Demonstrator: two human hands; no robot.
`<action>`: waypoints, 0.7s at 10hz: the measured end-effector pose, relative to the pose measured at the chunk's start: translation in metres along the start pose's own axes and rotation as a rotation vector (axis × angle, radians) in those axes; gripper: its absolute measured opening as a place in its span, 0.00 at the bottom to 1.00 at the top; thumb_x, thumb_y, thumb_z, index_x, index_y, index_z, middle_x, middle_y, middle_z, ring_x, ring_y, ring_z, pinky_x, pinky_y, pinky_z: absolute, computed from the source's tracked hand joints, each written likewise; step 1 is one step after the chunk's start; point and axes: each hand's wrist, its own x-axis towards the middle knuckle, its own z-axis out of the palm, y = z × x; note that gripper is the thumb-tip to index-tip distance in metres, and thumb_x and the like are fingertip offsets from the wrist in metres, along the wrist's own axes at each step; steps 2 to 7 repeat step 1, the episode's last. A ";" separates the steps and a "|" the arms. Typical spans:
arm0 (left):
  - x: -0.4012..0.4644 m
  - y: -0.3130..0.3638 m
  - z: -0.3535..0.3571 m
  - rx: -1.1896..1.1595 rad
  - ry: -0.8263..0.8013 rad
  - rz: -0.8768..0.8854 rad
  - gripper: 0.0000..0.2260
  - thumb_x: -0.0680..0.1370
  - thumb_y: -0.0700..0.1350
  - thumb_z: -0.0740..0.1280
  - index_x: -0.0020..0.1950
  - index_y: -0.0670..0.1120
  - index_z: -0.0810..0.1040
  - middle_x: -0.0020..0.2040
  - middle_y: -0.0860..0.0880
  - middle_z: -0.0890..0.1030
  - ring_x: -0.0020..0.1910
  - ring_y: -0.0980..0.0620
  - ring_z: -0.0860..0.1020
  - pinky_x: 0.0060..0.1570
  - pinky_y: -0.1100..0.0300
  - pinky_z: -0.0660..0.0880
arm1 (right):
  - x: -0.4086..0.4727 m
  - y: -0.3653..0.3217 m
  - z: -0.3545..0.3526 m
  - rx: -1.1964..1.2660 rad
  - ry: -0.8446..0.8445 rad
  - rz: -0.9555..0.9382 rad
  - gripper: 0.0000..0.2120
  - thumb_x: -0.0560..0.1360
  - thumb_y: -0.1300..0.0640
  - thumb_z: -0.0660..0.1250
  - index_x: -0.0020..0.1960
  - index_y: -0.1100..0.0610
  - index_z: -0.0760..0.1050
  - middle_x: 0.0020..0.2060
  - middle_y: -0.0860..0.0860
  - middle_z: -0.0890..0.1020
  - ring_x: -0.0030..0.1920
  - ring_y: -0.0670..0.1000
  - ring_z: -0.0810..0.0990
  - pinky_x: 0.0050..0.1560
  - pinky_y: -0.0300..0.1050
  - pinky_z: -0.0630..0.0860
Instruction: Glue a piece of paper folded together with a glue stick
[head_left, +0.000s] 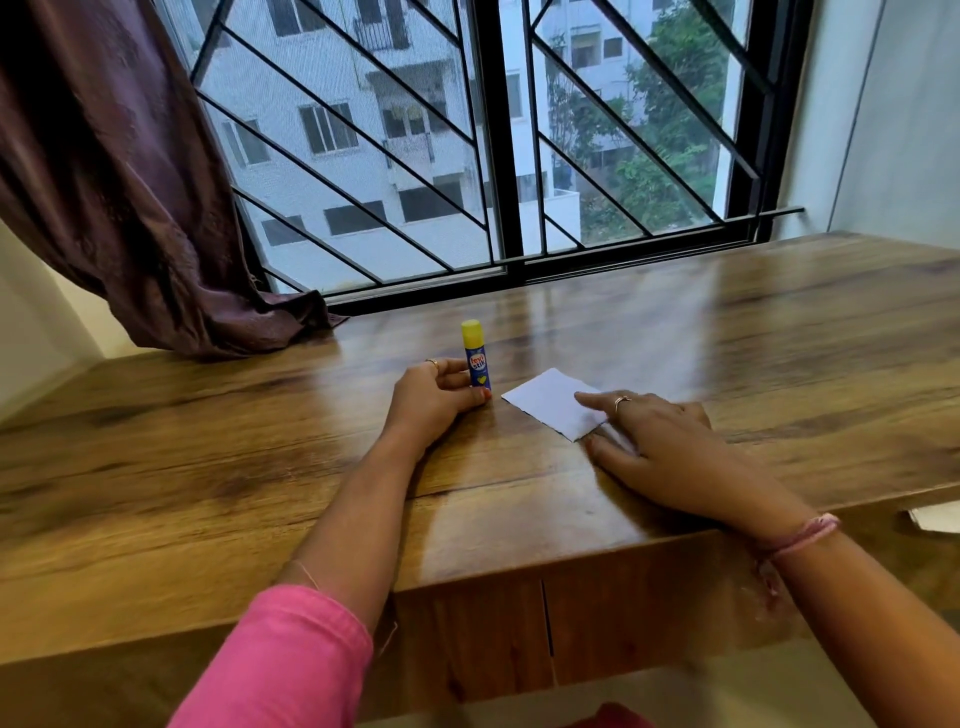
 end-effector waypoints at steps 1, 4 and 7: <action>0.000 0.001 -0.001 -0.020 -0.033 -0.029 0.27 0.68 0.37 0.76 0.65 0.42 0.74 0.55 0.47 0.82 0.52 0.51 0.81 0.56 0.55 0.77 | -0.003 0.002 -0.011 0.242 0.070 0.102 0.26 0.75 0.55 0.63 0.72 0.48 0.63 0.69 0.45 0.71 0.64 0.48 0.71 0.64 0.47 0.60; 0.000 0.001 -0.001 -0.020 -0.033 -0.029 0.27 0.68 0.37 0.76 0.65 0.42 0.74 0.55 0.47 0.82 0.52 0.51 0.81 0.56 0.55 0.77 | -0.003 0.002 -0.011 0.242 0.070 0.102 0.26 0.75 0.55 0.63 0.72 0.48 0.63 0.69 0.45 0.71 0.64 0.48 0.71 0.64 0.47 0.60; 0.000 0.001 -0.001 -0.020 -0.033 -0.029 0.27 0.68 0.37 0.76 0.65 0.42 0.74 0.55 0.47 0.82 0.52 0.51 0.81 0.56 0.55 0.77 | -0.003 0.002 -0.011 0.242 0.070 0.102 0.26 0.75 0.55 0.63 0.72 0.48 0.63 0.69 0.45 0.71 0.64 0.48 0.71 0.64 0.47 0.60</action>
